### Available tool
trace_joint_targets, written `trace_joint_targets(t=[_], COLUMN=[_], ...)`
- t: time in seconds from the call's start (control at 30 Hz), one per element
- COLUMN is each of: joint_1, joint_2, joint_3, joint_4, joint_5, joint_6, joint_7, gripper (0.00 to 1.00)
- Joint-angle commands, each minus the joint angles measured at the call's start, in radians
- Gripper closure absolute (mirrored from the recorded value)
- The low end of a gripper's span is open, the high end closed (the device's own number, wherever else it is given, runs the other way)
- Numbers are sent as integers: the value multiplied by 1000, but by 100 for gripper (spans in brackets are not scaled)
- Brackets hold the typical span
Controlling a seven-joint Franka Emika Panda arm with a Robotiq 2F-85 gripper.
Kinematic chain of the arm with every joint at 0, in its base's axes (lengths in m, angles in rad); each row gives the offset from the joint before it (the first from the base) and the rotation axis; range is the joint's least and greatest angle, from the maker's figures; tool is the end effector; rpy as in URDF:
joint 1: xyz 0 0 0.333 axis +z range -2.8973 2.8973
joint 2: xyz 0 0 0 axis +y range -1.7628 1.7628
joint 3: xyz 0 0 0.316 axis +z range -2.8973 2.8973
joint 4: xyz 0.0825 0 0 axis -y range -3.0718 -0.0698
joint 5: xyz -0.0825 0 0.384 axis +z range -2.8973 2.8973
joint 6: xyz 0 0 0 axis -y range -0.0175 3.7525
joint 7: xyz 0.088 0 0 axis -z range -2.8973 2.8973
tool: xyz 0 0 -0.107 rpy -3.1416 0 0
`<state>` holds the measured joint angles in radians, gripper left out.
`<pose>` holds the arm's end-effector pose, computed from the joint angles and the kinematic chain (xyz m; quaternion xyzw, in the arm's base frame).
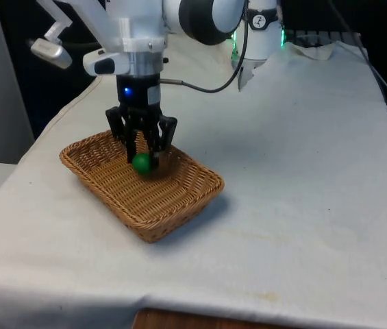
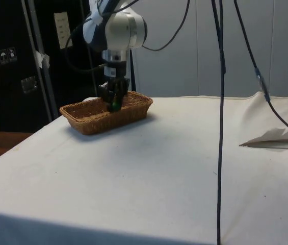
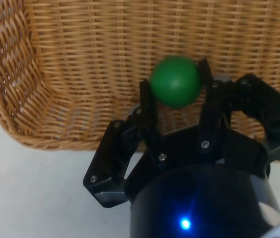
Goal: Pick up the ball and place it into the basket.
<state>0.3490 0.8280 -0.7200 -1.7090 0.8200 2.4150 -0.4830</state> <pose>0.6532 -0.1878 0.2108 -0.9863 0.1393 -0.0879 0.0003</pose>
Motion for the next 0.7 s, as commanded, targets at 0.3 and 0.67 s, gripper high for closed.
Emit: trace_joint_targets(t=[0.3, 0.67], joint_1=[2, 3], joint_2=[14, 15], joint_3=[-4, -4], joint_4=[10, 9], joint_5=[13, 13], joint_6=[-1, -1], joint_7=[-1, -1], gripper=[94, 3])
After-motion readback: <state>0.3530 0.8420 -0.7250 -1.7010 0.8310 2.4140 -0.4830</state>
